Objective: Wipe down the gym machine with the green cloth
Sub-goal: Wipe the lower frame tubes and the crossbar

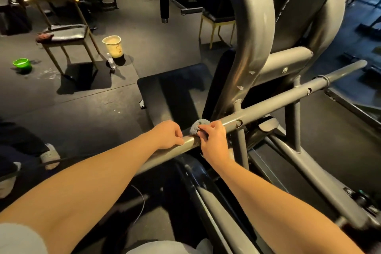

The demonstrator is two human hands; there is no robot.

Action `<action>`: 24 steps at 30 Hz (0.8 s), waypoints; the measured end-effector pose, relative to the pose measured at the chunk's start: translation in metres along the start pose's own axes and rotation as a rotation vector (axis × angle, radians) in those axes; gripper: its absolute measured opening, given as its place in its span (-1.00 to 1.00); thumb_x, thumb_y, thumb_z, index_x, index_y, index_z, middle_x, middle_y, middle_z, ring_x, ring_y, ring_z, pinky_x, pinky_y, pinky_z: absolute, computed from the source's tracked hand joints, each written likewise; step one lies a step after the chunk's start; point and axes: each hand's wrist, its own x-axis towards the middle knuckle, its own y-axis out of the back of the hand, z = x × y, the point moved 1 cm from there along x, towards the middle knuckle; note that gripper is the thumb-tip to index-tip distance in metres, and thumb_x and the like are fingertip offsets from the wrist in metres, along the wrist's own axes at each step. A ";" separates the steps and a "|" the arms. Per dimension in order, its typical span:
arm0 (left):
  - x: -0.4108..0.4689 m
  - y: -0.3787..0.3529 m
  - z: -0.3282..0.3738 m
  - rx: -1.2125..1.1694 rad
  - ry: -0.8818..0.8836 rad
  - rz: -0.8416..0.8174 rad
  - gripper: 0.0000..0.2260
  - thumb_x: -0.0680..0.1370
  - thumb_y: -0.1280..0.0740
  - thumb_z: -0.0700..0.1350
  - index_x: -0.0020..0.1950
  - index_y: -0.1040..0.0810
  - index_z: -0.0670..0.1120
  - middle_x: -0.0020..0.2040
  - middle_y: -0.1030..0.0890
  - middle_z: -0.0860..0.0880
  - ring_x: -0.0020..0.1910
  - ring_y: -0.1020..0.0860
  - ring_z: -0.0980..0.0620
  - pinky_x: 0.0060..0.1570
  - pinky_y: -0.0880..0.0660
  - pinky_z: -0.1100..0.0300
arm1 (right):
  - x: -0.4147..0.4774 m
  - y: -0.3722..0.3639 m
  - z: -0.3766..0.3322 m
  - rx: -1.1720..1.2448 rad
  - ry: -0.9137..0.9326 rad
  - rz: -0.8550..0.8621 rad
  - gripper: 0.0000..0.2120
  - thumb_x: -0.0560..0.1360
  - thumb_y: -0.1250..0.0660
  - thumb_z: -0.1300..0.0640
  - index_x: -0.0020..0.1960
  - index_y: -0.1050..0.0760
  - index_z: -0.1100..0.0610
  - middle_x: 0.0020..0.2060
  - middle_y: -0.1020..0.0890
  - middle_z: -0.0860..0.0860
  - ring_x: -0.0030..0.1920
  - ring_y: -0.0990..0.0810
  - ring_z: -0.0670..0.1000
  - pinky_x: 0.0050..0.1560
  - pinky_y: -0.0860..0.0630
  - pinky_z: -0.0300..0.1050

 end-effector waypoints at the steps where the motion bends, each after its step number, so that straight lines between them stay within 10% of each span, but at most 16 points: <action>1: -0.001 -0.001 -0.004 -0.014 -0.008 0.000 -0.95 0.51 -0.49 -0.01 -0.06 -0.66 0.07 -0.06 -0.64 0.11 -0.06 -0.60 0.10 -0.13 -0.46 0.25 | -0.006 -0.004 0.001 -0.012 -0.014 0.022 -0.81 0.59 -0.38 0.20 0.19 -0.59 0.13 0.09 -0.46 -0.06 0.03 -0.43 -0.26 0.14 -0.42 -0.40; 6: -0.003 -0.006 -0.012 -0.062 -0.030 0.020 -0.96 0.53 -0.48 -0.08 -0.07 -0.72 -0.02 -0.06 -0.68 0.05 -0.07 -0.61 0.07 -0.04 -0.53 0.16 | -0.025 -0.004 0.000 -0.083 -0.047 0.086 -0.87 0.56 -0.42 0.25 0.10 -0.60 0.15 0.05 -0.50 -0.07 -0.01 -0.44 -0.21 0.06 -0.31 -0.61; 15: 0.008 -0.008 -0.016 -0.089 -0.032 -0.024 -0.97 0.53 -0.48 -0.07 -0.04 -0.69 0.03 -0.06 -0.67 0.07 -0.12 -0.59 0.13 -0.22 -0.41 0.27 | -0.013 -0.008 -0.010 -0.117 -0.168 0.057 -0.91 0.55 -0.45 0.15 0.05 -0.61 0.07 0.03 -0.50 -0.11 0.11 -0.51 -0.07 0.25 -0.47 -0.16; 24: 0.008 -0.001 -0.014 -0.163 0.010 -0.100 -0.91 0.53 -0.49 -0.07 0.02 -0.71 -0.02 0.00 -0.67 0.02 -0.02 -0.61 0.05 0.04 -0.56 0.13 | -0.013 -0.017 -0.010 -0.053 -0.107 0.150 -0.93 0.55 -0.45 0.12 0.02 -0.65 0.06 -0.03 -0.50 -0.14 0.02 -0.54 -0.11 0.12 -0.47 -0.25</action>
